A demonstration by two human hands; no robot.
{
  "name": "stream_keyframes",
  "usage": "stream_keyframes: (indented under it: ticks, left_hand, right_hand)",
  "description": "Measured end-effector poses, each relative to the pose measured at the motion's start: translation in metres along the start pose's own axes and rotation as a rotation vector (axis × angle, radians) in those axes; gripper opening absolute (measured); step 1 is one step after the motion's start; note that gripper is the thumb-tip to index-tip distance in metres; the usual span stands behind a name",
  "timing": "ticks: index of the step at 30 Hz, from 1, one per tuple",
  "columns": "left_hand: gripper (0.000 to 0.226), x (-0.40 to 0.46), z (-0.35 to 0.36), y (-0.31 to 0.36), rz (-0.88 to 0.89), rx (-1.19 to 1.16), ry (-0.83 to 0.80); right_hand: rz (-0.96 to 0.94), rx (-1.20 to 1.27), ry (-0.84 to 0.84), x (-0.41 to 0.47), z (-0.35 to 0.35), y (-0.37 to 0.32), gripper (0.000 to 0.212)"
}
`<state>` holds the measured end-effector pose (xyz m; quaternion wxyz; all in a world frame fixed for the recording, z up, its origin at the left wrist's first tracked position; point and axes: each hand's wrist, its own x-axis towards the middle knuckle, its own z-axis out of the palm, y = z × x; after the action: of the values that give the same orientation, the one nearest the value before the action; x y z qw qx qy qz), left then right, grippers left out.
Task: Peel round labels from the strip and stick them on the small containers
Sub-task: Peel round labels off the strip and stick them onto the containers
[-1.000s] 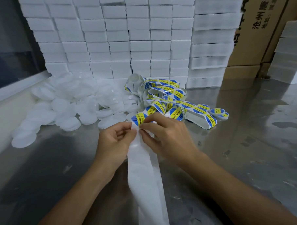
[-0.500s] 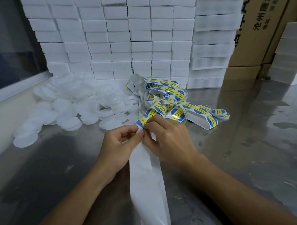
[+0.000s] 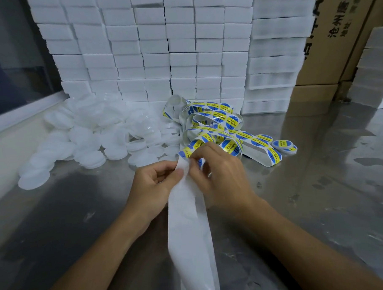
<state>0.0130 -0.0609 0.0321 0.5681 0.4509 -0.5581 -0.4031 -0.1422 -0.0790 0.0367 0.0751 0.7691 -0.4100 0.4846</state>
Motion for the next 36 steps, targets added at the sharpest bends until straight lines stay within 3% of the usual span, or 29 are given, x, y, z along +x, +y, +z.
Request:
stream_keyframes:
  ticks: [2, 6, 10, 13, 15, 17, 19, 21, 24, 29, 36]
  left_hand:
    - [0.019, 0.0, -0.002, -0.001, -0.006, -0.009, 0.018]
    - [0.028, 0.002, -0.004, -0.001, -0.043, -0.079, 0.089]
    - [0.016, 0.008, -0.011, 0.0, -0.087, -0.147, 0.222]
    - [0.024, 0.014, -0.026, 0.0, -0.049, -0.085, 0.274]
    - [0.034, 0.017, -0.038, -0.004, -0.002, 0.225, 0.278]
    - [0.031, 0.017, -0.045, -0.007, 0.06, 0.567, 0.135]
    - [0.01, 0.016, -0.051, -0.005, 0.066, 0.636, -0.096]
    - [0.033, 0.015, -0.055, 0.0, 0.051, 0.662, -0.284]
    - [0.046, 0.014, -0.058, 0.0, 0.018, 0.744, -0.404]
    - [0.03, 0.019, -0.062, -0.01, 0.029, 0.88, -0.29]
    - [0.031, 0.021, -0.064, -0.009, 0.078, 0.865, 0.114]
  right_hand:
    - [0.235, 0.203, 0.038, 0.001, 0.0, 0.004, 0.008]
    - [0.766, 0.611, 0.109, 0.01, -0.006, 0.017, 0.026]
    - [1.033, 0.878, 0.162, 0.014, -0.015, 0.029, 0.028]
    - [1.038, 0.95, 0.19, 0.015, -0.019, 0.028, 0.026]
    - [1.013, 0.989, 0.213, 0.016, -0.02, 0.027, 0.029]
    - [0.98, 0.994, 0.226, 0.016, -0.022, 0.025, 0.027]
    - [0.959, 0.974, 0.231, 0.016, -0.023, 0.024, 0.018]
    - [0.956, 0.951, 0.237, 0.015, -0.025, 0.025, 0.013]
    - [0.978, 0.919, 0.235, 0.015, -0.027, 0.027, 0.01]
    - [0.972, 0.882, 0.219, 0.015, -0.026, 0.029, 0.007]
    - [0.847, 0.783, 0.212, 0.011, -0.022, 0.031, 0.022]
